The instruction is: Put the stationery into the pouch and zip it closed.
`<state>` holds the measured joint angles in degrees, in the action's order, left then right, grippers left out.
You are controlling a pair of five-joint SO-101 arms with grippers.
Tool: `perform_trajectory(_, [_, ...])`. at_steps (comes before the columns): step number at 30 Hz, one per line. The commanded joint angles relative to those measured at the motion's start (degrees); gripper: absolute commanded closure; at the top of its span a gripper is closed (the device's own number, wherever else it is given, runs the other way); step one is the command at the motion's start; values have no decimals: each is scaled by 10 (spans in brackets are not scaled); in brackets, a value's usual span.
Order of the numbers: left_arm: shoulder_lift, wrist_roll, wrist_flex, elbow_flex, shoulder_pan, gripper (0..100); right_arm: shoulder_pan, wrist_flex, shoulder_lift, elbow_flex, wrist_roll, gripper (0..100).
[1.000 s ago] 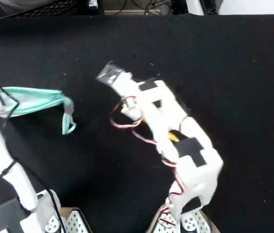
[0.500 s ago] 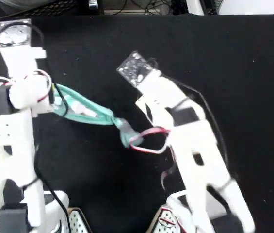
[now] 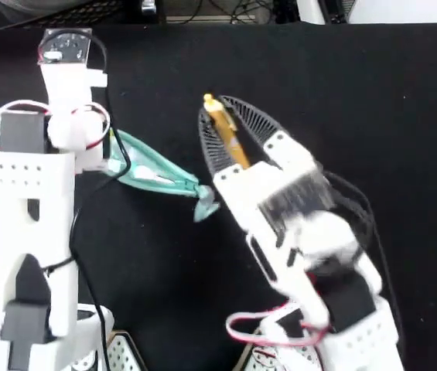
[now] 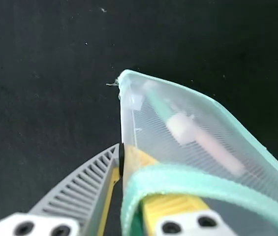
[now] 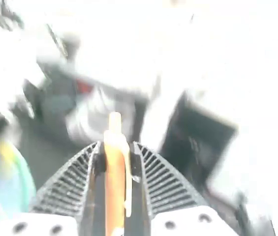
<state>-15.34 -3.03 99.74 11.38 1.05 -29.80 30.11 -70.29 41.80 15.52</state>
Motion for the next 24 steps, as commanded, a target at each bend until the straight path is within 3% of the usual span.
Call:
perform_trajectory(1, [29,-5,2,36,5,970,-84,-60,-31,-13,-4,985])
perform_trajectory(6, [37,-6,2,38,30,970,-157,-113,-30,-9,-3,985])
perform_trajectory(15, [38,-6,2,36,32,970,-163,-279,43,51,-3,985])
perform_trajectory(24, [38,-6,2,21,31,970,-166,-290,55,94,-7,986])
